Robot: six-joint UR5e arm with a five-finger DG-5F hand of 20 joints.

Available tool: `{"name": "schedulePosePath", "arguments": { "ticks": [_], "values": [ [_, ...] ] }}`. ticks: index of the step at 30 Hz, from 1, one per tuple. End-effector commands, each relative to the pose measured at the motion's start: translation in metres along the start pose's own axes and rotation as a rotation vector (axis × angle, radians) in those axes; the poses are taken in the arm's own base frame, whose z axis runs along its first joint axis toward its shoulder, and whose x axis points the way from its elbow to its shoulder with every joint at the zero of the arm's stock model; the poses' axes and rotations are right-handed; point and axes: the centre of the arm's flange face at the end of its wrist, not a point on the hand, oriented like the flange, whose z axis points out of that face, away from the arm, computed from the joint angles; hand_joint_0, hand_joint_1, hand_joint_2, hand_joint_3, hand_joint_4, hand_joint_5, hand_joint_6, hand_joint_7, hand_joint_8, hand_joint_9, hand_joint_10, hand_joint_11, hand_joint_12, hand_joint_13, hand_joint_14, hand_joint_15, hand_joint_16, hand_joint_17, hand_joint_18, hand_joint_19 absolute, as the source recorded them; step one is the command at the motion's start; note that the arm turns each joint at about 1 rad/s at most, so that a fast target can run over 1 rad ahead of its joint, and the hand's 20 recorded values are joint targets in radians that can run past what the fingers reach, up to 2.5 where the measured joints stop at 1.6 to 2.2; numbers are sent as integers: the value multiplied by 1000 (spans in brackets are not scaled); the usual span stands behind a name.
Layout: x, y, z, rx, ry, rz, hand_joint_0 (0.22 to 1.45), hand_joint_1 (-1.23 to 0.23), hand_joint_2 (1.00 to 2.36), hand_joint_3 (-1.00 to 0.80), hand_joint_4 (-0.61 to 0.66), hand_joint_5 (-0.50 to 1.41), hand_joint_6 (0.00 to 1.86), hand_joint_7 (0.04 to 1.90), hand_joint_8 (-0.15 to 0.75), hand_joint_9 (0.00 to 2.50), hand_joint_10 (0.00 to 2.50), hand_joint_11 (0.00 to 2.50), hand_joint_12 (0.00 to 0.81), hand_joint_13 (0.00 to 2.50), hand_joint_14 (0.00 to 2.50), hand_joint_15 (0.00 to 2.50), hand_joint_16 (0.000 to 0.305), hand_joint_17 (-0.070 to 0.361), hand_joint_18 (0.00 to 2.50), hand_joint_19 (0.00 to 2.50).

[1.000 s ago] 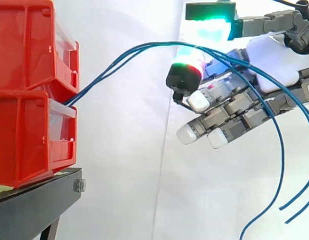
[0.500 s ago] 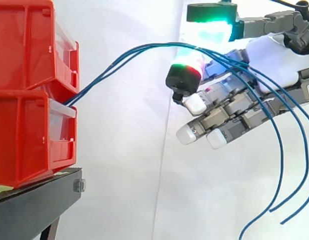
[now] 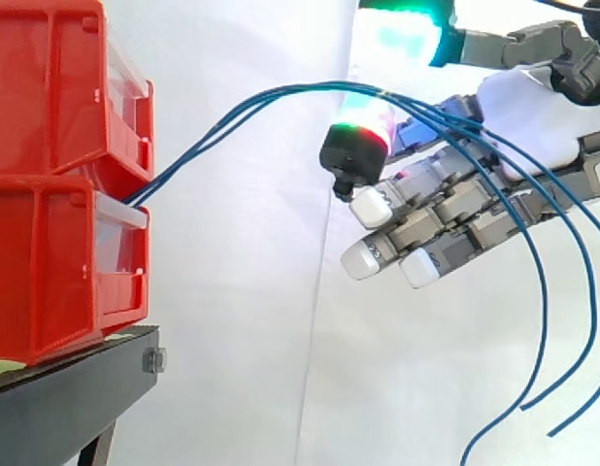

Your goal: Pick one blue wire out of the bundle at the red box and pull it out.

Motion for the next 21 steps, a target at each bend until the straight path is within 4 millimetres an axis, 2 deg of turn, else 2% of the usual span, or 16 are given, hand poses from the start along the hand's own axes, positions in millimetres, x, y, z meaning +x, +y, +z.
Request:
{"name": "schedulePosePath", "arguments": {
  "ticks": [1, 4, 5, 9, 12, 14, 15, 16, 17, 21],
  "values": [
    [1, 0, 0, -1, 1, 0, 476, -541, 1000, -500, 185, -95, 650, 1223, 280, 747, 6, 201, 418, 439, 7, 190, 61, 136, 477, 380],
    [0, -1, 0, 1, 1, 0, 460, -603, 1000, -500, 189, -95, 669, 1213, 295, 759, 7, 230, 428, 443, 7, 194, 62, 140, 486, 367],
    [0, 0, 0, -1, -1, 0, 454, -655, 1000, -500, 179, -102, 716, 1154, 303, 759, 7, 244, 432, 444, 7, 193, 62, 140, 490, 358],
    [0, 0, 0, -1, -1, 0, 450, -821, 1000, -500, 186, -122, 788, 1129, 313, 757, 11, 290, 435, 437, 7, 176, 62, 140, 489, 324],
    [0, 0, 0, -1, -1, 0, 492, -909, 1000, -500, 171, -139, 826, 1140, 295, 726, 10, 325, 417, 418, 6, 175, 58, 131, 470, 321],
    [0, 0, 1, -5, -1, 2, 591, -922, 1000, -500, 118, -153, 847, 1173, 269, 690, 11, 326, 395, 405, 6, 167, 54, 120, 456, 316],
    [0, 1, 1, -8, 0, 3, 596, -916, 1000, -500, 113, -154, 850, 1175, 271, 688, 10, 324, 394, 405, 7, 167, 53, 120, 459, 312],
    [1, 0, 2, -10, 1, 3, 648, -904, 1000, -500, 48, -157, 859, 1220, 268, 691, 11, 343, 389, 415, 7, 171, 53, 118, 471, 315],
    [1, 1, 1, -14, 1, 4, 683, -889, 1007, -425, -40, -162, 885, 1244, 269, 699, 11, 342, 387, 430, 7, 180, 52, 117, 477, 334],
    [2, 2, 2, -21, 2, 7, 671, -892, 1017, -277, -137, -158, 911, 1286, 258, 756, 13, 347, 387, 469, 8, 204, 51, 114, 508, 358]
  ]
}}
